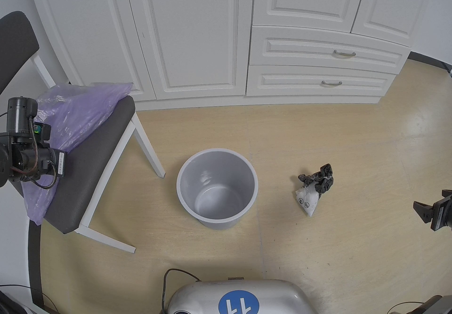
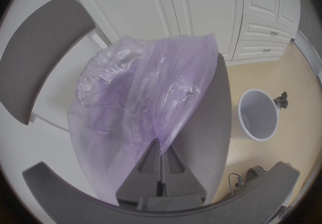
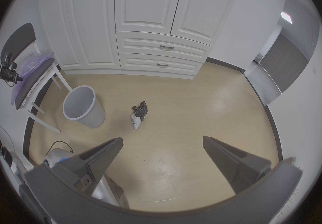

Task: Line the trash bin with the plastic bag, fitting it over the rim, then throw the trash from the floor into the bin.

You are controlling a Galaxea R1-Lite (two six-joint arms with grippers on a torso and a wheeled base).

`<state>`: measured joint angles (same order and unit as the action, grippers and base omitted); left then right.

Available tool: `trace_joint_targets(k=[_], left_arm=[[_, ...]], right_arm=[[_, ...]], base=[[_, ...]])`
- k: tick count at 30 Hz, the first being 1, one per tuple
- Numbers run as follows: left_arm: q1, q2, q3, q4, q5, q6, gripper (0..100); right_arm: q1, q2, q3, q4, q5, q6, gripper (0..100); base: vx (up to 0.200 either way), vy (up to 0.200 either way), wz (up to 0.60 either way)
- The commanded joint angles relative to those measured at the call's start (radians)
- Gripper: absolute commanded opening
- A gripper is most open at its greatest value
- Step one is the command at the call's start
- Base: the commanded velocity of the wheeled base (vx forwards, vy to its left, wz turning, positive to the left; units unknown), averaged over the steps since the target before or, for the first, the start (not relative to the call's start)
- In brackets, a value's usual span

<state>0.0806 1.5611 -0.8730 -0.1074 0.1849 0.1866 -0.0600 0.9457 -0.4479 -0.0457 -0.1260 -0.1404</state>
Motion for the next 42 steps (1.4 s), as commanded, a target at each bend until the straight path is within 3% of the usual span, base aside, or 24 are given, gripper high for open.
trace_joint_targets(k=[1, 6, 7, 9, 11, 18, 25, 31, 36, 37, 42], left_arm=[[-0.016, -0.119, 0.014, 0.02, -0.027, 0.002, 0], [-0.047, -0.26, 0.029, 0.132, -0.222, -0.007, 0], [-0.047, -0.26, 0.029, 0.132, -0.222, -0.007, 0], [-0.048, -0.322, 0.026, 0.23, -0.34, -0.007, 0], [-0.047, -0.332, 0.032, 0.261, -0.383, -0.007, 0], [-0.032, -0.305, 0.085, 0.259, -0.386, -0.007, 0], [0.073, -0.223, 0.072, 0.249, -0.386, 0.037, 0], [0.209, -0.062, -0.004, 0.127, -0.394, 0.154, 0], [0.229, -0.055, -0.018, 0.14, -0.397, 0.157, 0], [0.229, -0.059, 0.003, 0.143, -0.398, 0.159, 100], [0.248, -0.081, 0.015, 0.146, -0.447, 0.16, 100]], right_arm=[[0.003, -0.001, -0.002, -0.002, 0.0, -0.001, 100], [0.006, -0.004, -0.002, -0.002, 0.0, -0.001, 100], [0.006, -0.004, -0.002, -0.002, 0.0, -0.001, 100], [0.008, -0.01, 0.0, -0.002, 0.0, -0.001, 100], [0.009, -0.012, -0.002, -0.002, 0.0, -0.001, 100], [0.009, -0.012, 0.003, -0.002, 0.0, -0.002, 100], [0.012, -0.019, 0.006, -0.002, 0.0, -0.021, 100], [0.012, -0.019, 0.014, -0.002, 0.0, -0.022, 100], [0.012, -0.013, 0.012, -0.003, 0.0, -0.022, 100], [0.012, -0.012, 0.014, -0.003, 0.0, -0.022, 100], [0.012, -0.013, 0.015, -0.002, 0.0, -0.022, 100]], base=[[0.0, 0.0, 0.0], [0.0, 0.0, 0.0], [0.0, 0.0, 0.0], [0.0, 0.0, 0.0], [0.0, 0.0, 0.0], [0.0, 0.0, 0.0], [0.0, 0.0, 0.0], [0.0, 0.0, 0.0], [0.0, 0.0, 0.0], [0.0, 0.0, 0.0], [0.0, 0.0, 0.0]])
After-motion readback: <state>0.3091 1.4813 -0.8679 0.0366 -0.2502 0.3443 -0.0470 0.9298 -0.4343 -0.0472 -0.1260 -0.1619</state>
